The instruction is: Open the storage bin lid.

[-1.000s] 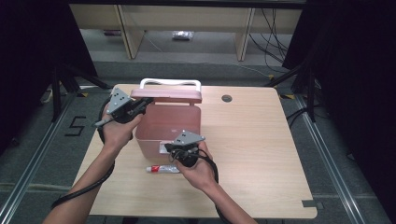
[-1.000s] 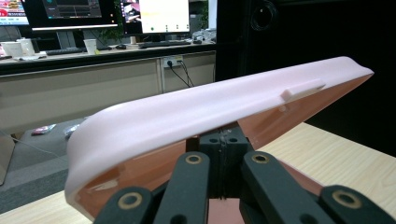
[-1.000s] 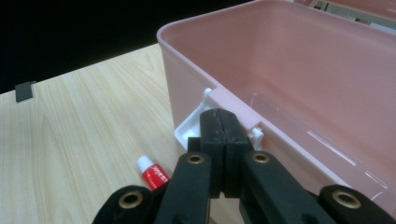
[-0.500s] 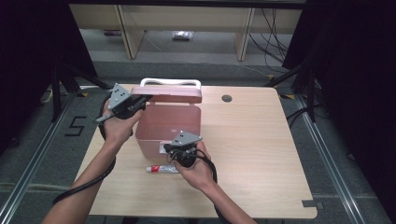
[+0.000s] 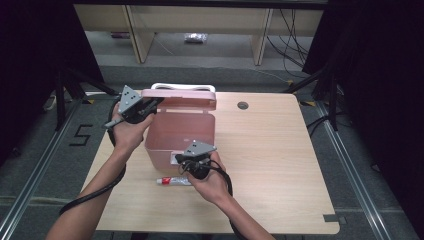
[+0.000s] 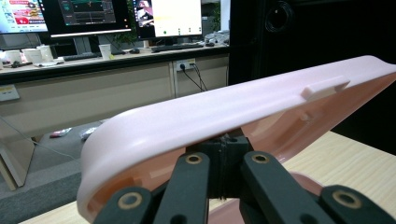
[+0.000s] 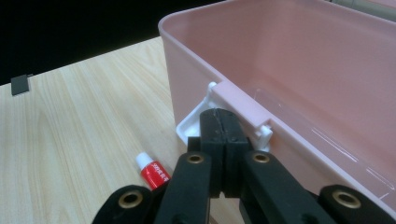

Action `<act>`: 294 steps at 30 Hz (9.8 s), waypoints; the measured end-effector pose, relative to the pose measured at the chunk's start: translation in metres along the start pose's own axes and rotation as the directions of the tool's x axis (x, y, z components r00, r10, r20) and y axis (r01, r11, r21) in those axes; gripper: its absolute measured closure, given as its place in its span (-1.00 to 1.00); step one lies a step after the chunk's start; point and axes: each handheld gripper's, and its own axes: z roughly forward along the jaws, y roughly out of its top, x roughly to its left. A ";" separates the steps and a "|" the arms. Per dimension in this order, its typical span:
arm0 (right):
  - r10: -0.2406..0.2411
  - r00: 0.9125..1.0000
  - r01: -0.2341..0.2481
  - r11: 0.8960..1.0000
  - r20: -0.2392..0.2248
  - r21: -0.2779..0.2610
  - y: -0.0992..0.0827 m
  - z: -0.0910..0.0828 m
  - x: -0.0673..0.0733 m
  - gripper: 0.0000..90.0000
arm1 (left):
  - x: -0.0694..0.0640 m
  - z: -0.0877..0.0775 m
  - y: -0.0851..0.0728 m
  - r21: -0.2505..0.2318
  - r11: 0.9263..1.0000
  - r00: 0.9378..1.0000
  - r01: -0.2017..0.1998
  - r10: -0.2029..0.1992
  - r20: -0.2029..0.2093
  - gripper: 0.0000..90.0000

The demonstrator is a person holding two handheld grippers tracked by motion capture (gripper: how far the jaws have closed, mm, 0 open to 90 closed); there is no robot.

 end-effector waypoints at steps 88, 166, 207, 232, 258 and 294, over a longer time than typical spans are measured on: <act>-0.007 1.000 0.007 1.000 0.002 -0.008 -0.001 0.001 0.002 1.00 | 0.026 0.042 -0.015 0.082 0.997 0.995 0.015 -0.008 -0.096 1.00; -0.003 1.000 0.003 1.000 0.007 -0.010 -0.002 0.001 0.003 1.00 | 0.043 0.076 -0.038 0.328 0.943 0.991 0.056 -0.012 -0.134 1.00; -0.002 1.000 0.002 1.000 0.005 0.001 -0.001 0.000 0.002 1.00 | 0.019 0.015 -0.025 0.273 0.962 0.999 -0.029 0.034 -0.013 0.99; 0.006 1.000 -0.006 1.000 0.012 0.006 -0.002 -0.002 0.001 1.00 | -0.009 -0.082 -0.056 0.246 0.967 0.988 -0.062 0.024 0.154 0.93; 0.007 1.000 -0.007 1.000 0.017 0.006 -0.001 -0.005 0.000 1.00 | -0.030 -0.107 -0.073 0.216 0.967 0.962 -0.133 0.073 0.264 0.79; -0.025 0.998 0.028 0.998 0.049 -0.047 0.008 -0.033 -0.007 0.81 | -0.036 -0.110 -0.089 0.279 0.939 0.926 -0.201 0.089 0.366 0.54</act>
